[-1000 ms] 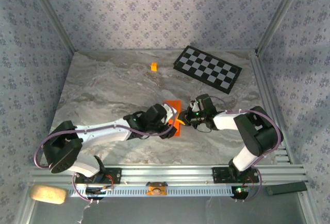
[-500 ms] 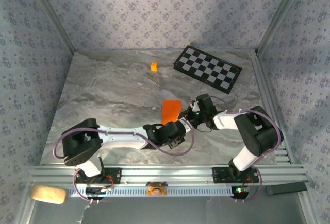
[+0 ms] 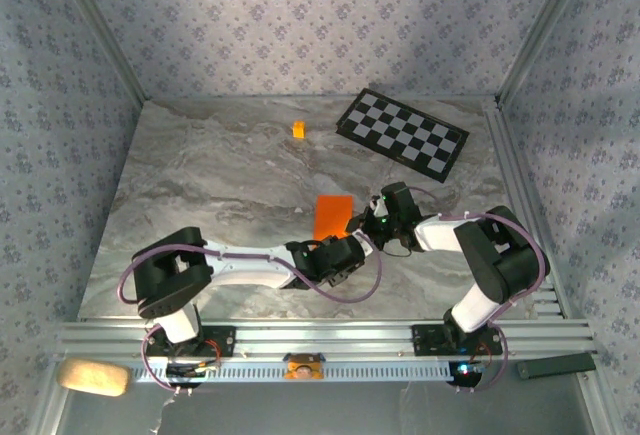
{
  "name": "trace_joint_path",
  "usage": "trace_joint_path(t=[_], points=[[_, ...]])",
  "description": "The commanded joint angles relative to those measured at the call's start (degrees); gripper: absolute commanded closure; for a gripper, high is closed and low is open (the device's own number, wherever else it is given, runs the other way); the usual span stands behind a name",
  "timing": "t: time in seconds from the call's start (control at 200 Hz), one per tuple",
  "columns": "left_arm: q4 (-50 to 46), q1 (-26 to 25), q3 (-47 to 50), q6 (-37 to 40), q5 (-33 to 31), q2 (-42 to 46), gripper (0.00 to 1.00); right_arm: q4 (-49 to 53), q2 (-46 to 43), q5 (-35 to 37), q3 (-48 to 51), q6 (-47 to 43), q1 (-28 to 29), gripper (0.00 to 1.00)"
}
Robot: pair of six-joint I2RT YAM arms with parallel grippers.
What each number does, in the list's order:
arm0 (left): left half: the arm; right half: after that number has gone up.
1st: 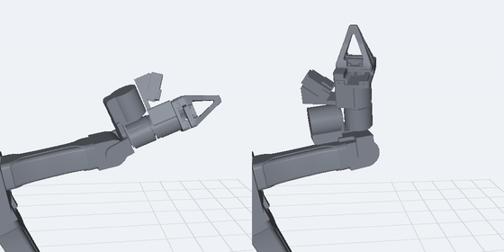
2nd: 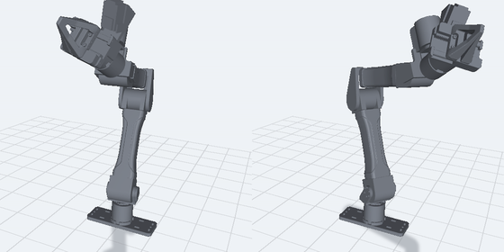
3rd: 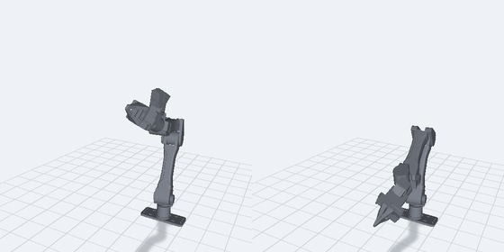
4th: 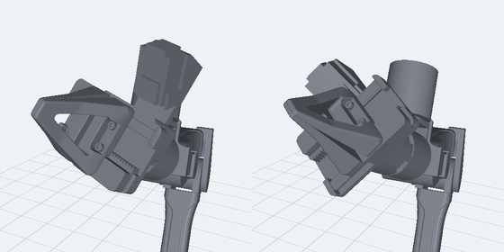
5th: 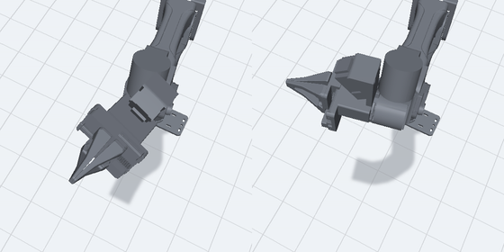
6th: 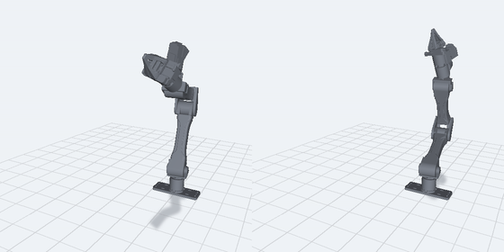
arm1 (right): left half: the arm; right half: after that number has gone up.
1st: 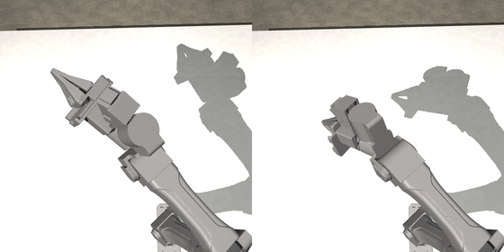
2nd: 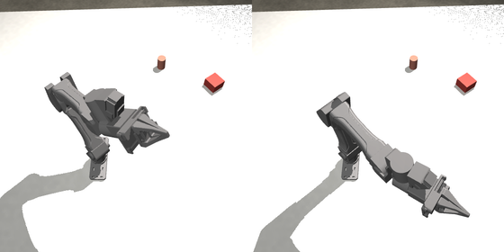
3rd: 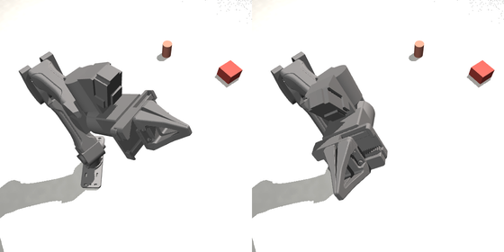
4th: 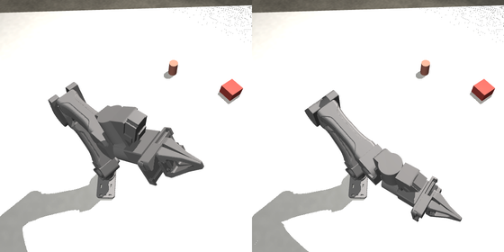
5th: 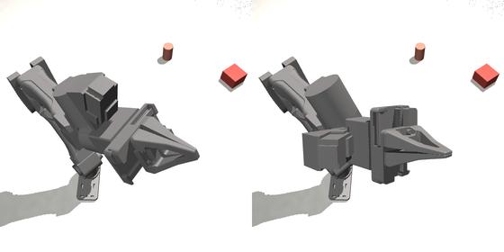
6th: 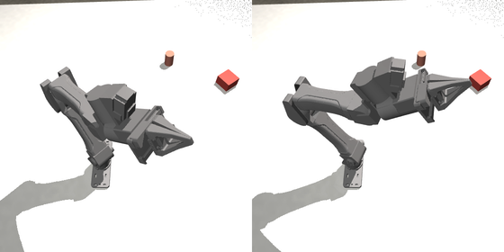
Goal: Fold a paper plane with a square sheet of paper (pick it up from the middle)
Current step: Fold the triangle a second time at the center of the table.
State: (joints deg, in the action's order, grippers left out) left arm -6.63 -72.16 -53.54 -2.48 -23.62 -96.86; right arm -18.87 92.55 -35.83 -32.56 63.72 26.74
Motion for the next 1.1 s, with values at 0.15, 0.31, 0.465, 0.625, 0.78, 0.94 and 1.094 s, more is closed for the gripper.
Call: trace_joint_path(t=[0.15, 0.31, 0.465, 0.625, 0.78, 0.94, 1.094], points=[[-0.7, -0.4, -1.3, 0.5, -1.9, -0.1, 0.72, 0.7, -1.5, -1.3, -0.3, 0.3, -0.2, 0.9], [-0.5, -0.4, -0.8, 0.3, -1.7, 0.3, 0.85, 1.4, -2.3, -0.7, -0.1, -0.4, -0.3, 0.87], [0.3, -0.3, 0.0, -0.7, -0.7, 0.5, 1.0, 1.4, -2.7, -0.3, 0.0, -0.5, -0.5, 0.85], [0.0, 1.8, 0.6, -2.7, 4.4, 2.9, 1.0, 3.8, -5.5, 1.8, 1.0, -1.5, -1.5, 0.8], [0.7, 7.2, 1.8, -7.0, 16.5, 5.8, 1.0, 10.1, -11.8, 5.5, 2.9, -4.0, -4.6, 0.7], [2.3, 12.8, 3.4, -11.1, 29.1, 7.5, 1.0, 17.8, -19.1, 9.4, 3.8, -7.7, -6.7, 0.63], [4.2, 16.7, 4.5, -14.1, 37.9, 7.3, 1.0, 21.6, -23.0, 10.6, 3.4, -10.4, -6.1, 0.64]])
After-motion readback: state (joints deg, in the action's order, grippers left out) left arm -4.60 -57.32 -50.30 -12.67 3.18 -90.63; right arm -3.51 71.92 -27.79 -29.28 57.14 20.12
